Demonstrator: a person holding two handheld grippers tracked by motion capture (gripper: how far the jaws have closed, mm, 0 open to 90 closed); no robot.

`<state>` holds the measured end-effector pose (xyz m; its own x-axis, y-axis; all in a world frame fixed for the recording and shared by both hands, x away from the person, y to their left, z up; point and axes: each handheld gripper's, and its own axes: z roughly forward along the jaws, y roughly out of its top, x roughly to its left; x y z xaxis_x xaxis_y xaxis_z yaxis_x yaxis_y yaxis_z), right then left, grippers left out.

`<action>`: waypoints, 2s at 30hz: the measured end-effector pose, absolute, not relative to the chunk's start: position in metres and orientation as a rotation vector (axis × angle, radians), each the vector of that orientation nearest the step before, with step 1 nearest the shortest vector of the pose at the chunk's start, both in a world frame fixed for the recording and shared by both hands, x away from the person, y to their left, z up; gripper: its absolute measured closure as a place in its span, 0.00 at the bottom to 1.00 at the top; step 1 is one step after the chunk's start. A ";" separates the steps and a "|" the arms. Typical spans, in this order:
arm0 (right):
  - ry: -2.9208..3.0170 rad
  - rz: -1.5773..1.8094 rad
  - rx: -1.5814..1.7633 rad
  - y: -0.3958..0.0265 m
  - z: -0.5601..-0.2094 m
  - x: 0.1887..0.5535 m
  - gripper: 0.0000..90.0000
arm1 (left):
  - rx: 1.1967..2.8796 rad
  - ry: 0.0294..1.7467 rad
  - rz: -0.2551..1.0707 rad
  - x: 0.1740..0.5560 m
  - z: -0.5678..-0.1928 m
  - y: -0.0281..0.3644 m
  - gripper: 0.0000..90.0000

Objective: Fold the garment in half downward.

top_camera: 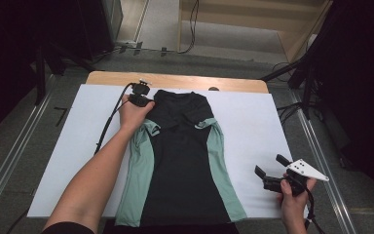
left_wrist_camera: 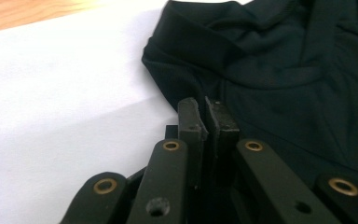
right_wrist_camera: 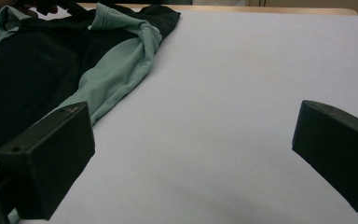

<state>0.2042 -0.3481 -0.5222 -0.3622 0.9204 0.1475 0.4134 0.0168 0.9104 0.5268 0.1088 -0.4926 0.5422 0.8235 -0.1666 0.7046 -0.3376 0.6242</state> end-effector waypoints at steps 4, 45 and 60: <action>1.797 1.328 1.367 -0.348 -0.522 0.205 0.00 | 2.085 1.200 0.214 0.523 -0.487 0.110 0.97; 1.883 1.363 1.286 -0.301 -0.460 0.267 0.00 | 1.963 0.975 0.242 0.468 -0.445 0.115 0.98; 1.918 1.369 1.256 -0.278 -0.446 0.303 0.00 | 1.962 0.930 0.246 0.454 -0.445 0.113 0.98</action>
